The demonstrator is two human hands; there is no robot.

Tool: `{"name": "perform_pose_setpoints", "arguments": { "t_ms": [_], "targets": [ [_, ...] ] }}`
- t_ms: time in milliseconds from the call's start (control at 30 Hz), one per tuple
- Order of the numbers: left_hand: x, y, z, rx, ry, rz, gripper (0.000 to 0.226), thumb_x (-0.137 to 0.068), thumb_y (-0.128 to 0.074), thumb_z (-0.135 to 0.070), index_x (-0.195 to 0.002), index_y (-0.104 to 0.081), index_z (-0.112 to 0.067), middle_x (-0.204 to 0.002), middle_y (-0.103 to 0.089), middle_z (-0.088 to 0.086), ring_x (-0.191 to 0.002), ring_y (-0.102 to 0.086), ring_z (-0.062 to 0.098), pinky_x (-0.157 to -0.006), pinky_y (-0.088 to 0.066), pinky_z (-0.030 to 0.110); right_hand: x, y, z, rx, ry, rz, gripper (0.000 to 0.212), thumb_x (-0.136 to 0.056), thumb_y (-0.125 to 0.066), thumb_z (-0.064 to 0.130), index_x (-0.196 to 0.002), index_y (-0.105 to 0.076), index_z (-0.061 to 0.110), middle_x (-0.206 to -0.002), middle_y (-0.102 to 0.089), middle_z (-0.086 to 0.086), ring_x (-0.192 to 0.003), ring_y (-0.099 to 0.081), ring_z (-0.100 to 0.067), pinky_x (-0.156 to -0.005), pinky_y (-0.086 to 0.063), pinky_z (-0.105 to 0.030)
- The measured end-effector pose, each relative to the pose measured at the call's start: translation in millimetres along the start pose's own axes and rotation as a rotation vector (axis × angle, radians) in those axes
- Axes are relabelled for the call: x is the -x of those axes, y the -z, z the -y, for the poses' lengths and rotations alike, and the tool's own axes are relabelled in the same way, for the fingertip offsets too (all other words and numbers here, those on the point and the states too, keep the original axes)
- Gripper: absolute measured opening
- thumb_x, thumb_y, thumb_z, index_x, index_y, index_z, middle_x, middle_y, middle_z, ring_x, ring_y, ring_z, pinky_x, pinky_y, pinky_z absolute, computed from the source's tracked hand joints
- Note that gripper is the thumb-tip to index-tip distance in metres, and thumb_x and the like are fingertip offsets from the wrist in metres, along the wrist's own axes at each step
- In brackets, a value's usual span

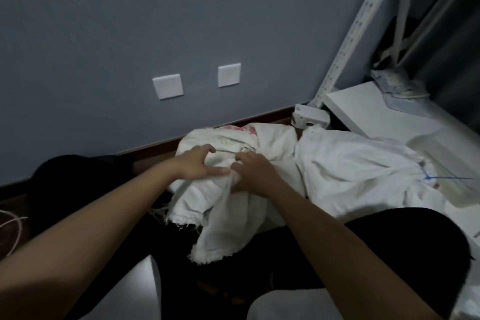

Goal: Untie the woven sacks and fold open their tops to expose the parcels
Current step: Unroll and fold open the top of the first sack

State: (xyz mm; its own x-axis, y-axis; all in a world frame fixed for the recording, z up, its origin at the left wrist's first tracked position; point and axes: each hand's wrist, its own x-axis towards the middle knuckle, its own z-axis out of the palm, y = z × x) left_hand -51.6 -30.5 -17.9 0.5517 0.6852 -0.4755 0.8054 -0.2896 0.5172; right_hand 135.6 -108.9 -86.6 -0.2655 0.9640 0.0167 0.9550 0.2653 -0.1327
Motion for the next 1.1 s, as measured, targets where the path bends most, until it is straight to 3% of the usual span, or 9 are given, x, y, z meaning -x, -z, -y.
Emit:
{"name": "perform_pose_setpoints", "arguments": {
  "t_ms": [167, 267, 333, 467, 533, 633, 800, 967, 1100],
  "targets": [
    [8, -14, 2, -0.134, 0.15, 0.078, 0.129, -0.064, -0.069, -0.07, -0.15, 0.012, -0.019, -0.156, -0.005, 0.012, -0.144, -0.01, 0.034, -0.114, -0.02, 0.044, -43, 29, 0, -0.338, -0.367, -0.146, 0.033, -0.088, -0.061, 0.033, -0.102, -0.067, 0.005, -0.108, -0.064, -0.016, -0.104, -0.057, -0.031, -0.083, -0.043, -0.037],
    [-12, 8, 4, -0.207, 0.097, -0.21, 0.073, -0.084, -0.063, -0.032, -0.143, -0.024, -0.015, -0.142, -0.037, 0.017, -0.127, -0.042, 0.036, -0.096, -0.039, 0.041, -60, 58, -14, -0.715, -0.547, -0.365, 0.017, -0.085, -0.063, 0.012, -0.1, -0.068, 0.006, -0.099, -0.067, -0.009, -0.095, -0.062, -0.025, -0.086, -0.049, -0.038],
    [-28, 36, 3, -0.259, -0.007, -0.405, 0.038, -0.088, -0.052, -0.014, -0.125, -0.046, -0.019, -0.125, -0.057, 0.014, -0.112, -0.055, 0.034, -0.085, -0.046, 0.038, -58, 73, -23, -1.013, -0.556, -0.363, 0.046, -0.085, -0.063, 0.002, -0.129, -0.055, 0.013, -0.125, -0.057, -0.004, -0.109, -0.058, -0.018, -0.1, -0.047, -0.036],
    [-49, 89, -11, -0.28, -0.191, -0.501, 0.028, -0.087, -0.053, -0.017, -0.114, -0.057, -0.025, -0.115, -0.062, 0.007, -0.105, -0.058, 0.031, -0.081, -0.048, 0.036, -39, 71, -18, -0.496, -0.212, -0.309, 0.087, -0.075, -0.073, 0.051, -0.148, -0.03, 0.029, -0.156, -0.021, -0.011, -0.141, -0.022, -0.023, -0.114, -0.02, -0.031],
    [-58, 105, -24, -0.3, -0.322, -0.49, 0.022, -0.086, -0.055, -0.022, -0.108, -0.059, -0.025, -0.11, -0.064, 0.005, -0.102, -0.059, 0.029, -0.08, -0.05, 0.038, -41, 56, -6, -0.153, -0.158, -0.303, 0.104, -0.063, -0.06, 0.076, -0.149, -0.026, 0.029, -0.155, -0.021, -0.017, -0.138, -0.028, -0.034, -0.109, -0.027, -0.042],
    [-62, 118, -38, -0.358, -0.409, -0.514, 0.022, -0.086, -0.057, -0.025, -0.108, -0.059, -0.024, -0.11, -0.064, 0.002, -0.104, -0.059, 0.026, -0.088, -0.046, 0.039, -63, 44, -9, 0.004, -0.218, -0.493, 0.073, -0.074, -0.051, 0.064, -0.133, -0.046, 0.021, -0.13, -0.053, -0.017, -0.104, -0.059, -0.035, -0.081, -0.051, -0.038],
    [-43, 107, -38, -0.088, -0.342, -0.94, 0.063, -0.082, -0.06, -0.048, -0.138, -0.042, -0.025, -0.15, -0.03, 0.004, -0.141, -0.021, 0.024, -0.114, 0.001, 0.048, -85, 95, -43, -0.613, -0.599, -0.706, 0.019, -0.091, -0.061, 0.024, -0.096, -0.067, 0.007, -0.092, -0.066, -0.007, -0.085, -0.061, -0.024, -0.071, -0.041, -0.026],
    [-47, 71, -48, 0.292, -0.196, -0.479, 0.108, -0.068, -0.063, -0.071, -0.151, -0.005, -0.033, -0.159, 0.011, 0.001, -0.146, 0.008, 0.022, -0.119, -0.004, 0.046, -66, 120, -96, -1.291, -1.231, -0.774, 0.013, -0.089, -0.062, 0.018, -0.079, -0.065, 0.01, -0.089, -0.065, -0.014, -0.09, -0.063, -0.031, -0.084, -0.055, -0.043],
    [-80, 42, -75, 0.458, -0.426, -0.213, 0.098, -0.072, -0.074, -0.054, -0.149, -0.023, -0.022, -0.154, -0.025, 0.001, -0.143, -0.021, 0.02, -0.116, -0.022, 0.036, -34, 120, -94, -1.466, -1.067, -0.785, 0.011, -0.094, -0.054, 0.023, -0.101, -0.06, 0.018, -0.1, -0.061, -0.006, -0.085, -0.061, -0.019, -0.072, -0.055, -0.033]
  ]
}}
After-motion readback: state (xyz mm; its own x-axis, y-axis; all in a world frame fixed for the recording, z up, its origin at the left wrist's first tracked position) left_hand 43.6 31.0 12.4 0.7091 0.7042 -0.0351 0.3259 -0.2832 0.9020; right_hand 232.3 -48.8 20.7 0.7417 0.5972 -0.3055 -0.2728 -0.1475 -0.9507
